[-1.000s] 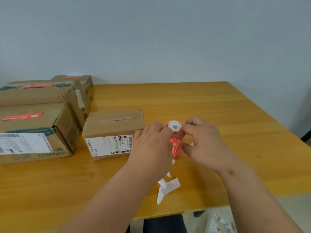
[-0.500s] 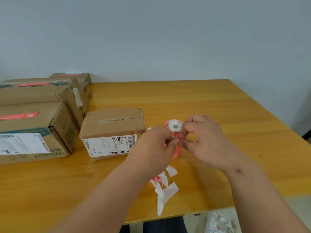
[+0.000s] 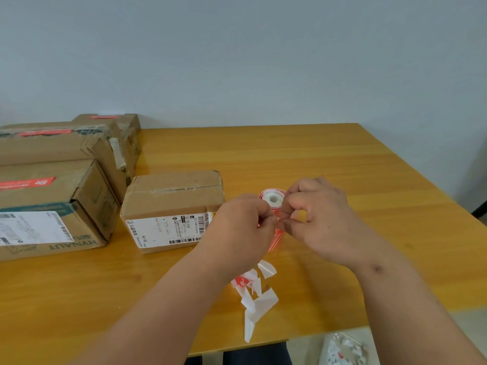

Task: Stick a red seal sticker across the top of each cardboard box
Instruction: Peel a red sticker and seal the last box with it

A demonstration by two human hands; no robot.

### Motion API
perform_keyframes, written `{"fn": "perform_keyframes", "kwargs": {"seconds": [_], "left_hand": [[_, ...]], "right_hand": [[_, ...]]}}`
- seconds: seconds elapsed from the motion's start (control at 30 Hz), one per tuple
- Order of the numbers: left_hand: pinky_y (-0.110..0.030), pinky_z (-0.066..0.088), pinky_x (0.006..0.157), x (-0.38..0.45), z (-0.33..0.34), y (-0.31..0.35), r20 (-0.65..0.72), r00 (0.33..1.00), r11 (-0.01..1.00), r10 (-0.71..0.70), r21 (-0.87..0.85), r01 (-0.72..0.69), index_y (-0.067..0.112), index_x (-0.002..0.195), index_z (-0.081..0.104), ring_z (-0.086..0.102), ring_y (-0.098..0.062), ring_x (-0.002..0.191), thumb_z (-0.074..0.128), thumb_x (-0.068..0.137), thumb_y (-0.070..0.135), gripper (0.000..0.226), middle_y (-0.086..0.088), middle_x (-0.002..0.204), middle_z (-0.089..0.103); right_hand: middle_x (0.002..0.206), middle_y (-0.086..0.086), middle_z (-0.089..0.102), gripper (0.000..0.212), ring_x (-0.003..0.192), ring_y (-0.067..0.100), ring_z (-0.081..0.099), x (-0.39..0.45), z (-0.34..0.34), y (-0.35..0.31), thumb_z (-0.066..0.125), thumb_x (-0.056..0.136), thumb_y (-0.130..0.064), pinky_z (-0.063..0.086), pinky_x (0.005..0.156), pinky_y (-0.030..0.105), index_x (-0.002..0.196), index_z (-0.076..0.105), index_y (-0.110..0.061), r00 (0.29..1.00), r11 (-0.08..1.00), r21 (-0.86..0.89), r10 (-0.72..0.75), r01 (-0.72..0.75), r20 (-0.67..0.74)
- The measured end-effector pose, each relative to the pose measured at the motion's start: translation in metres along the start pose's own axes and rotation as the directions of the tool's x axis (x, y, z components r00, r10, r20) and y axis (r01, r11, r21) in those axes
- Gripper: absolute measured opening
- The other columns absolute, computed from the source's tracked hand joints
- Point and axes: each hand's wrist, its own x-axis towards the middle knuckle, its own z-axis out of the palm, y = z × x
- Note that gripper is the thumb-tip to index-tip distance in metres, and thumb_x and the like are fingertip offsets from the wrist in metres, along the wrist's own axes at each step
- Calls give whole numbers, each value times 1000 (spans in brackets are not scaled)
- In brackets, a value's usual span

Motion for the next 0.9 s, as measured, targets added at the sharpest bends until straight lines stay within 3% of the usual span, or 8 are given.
{"fn": "perform_keyframes", "kwargs": {"seconds": [0.13,0.47,0.63,0.9], "left_hand": [[-11,35,55,2,0,-1,-16,1000,999,8,-34,-8,23,55,48,47,1,64,60,89,8,39,11,64,45],[-8,35,58,4,0,-1,-49,998,998,34,-44,-36,24,52,44,47,4,65,62,87,6,44,11,59,44],[-7,36,57,3,-1,-1,-48,998,995,37,-94,-41,12,56,54,47,5,62,63,87,4,33,11,59,44],[-10,35,56,2,-2,-3,-21,1000,988,-20,-151,16,3,61,55,44,0,59,61,89,7,29,8,59,44]], "right_hand": [[93,-14,56,25,103,14,44,2,-1,0,77,77,-23,25,97,40,68,56,-34,999,1000,14,-27,27,-32],[89,-17,56,30,99,12,46,4,-2,1,80,73,-20,25,97,41,64,56,-34,997,998,42,-52,54,-49],[88,-18,57,33,99,10,49,5,-4,3,80,72,-20,26,99,43,61,54,-37,997,995,75,-55,59,-52],[88,-15,61,18,99,6,49,5,-5,2,81,71,-18,25,101,43,63,66,-23,998,994,97,-51,54,-33]]}}
